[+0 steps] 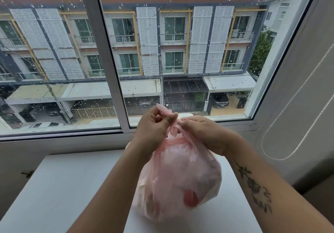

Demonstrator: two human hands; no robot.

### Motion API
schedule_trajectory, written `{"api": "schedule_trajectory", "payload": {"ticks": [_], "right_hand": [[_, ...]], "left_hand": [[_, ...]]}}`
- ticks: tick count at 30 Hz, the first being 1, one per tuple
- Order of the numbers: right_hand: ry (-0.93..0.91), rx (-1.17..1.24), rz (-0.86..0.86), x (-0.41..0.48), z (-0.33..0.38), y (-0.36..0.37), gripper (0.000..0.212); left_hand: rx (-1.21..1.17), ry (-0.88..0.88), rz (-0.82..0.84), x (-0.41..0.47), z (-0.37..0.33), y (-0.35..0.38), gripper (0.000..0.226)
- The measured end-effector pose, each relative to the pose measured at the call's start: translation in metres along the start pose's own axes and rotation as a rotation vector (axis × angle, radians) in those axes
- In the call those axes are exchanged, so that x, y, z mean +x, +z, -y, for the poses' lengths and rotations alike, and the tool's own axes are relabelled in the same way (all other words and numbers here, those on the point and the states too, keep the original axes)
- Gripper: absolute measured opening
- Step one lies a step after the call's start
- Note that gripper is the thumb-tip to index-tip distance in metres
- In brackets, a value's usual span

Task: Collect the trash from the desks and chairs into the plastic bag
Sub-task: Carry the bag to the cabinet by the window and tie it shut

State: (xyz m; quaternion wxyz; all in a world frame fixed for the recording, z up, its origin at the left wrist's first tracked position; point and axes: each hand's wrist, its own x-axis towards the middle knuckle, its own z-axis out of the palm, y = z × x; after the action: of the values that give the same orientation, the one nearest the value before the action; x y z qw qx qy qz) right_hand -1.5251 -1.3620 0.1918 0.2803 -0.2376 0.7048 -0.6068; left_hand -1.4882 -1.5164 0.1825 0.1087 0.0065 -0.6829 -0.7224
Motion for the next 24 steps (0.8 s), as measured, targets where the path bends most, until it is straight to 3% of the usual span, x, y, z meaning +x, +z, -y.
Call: {"api": "schedule_trajectory", "payload": {"ticks": [3,5,7,10,13,17,21,24], "right_hand": [[0.013,-0.027,-0.052,-0.002,-0.003,-0.001,0.036],[-0.008,-0.201,-0.218,-0.004,-0.009,0.001,0.028],[-0.137,-0.386,-0.415,-0.011,-0.017,0.006,0.024],[-0.414,-0.78,-0.547,-0.019,-0.027,0.015,0.039],[-0.496,-1.035,-0.685,-0.015,-0.03,0.02,0.026],[-0.382,-1.014,-0.848,-0.013,-0.026,0.036,0.046],[-0.238,-0.912,-0.88,-0.01,-0.022,0.04,0.027],[-0.228,-0.905,-0.836,-0.01,-0.021,0.034,0.016]], "left_hand": [[0.008,0.012,-0.013,0.0,0.0,0.001,0.026],[0.0,-0.004,-0.034,0.002,0.001,0.0,0.021],[-0.021,-0.054,-0.078,0.004,0.002,-0.002,0.018],[-0.114,-0.166,-0.094,0.008,0.001,-0.004,0.017],[-0.214,-0.255,-0.088,0.009,0.0,-0.002,0.02],[-0.27,-0.285,-0.096,0.009,0.002,0.0,0.021],[-0.27,-0.211,-0.082,0.007,0.004,0.0,0.023],[-0.295,-0.182,-0.086,0.002,0.003,-0.001,0.016]]}}
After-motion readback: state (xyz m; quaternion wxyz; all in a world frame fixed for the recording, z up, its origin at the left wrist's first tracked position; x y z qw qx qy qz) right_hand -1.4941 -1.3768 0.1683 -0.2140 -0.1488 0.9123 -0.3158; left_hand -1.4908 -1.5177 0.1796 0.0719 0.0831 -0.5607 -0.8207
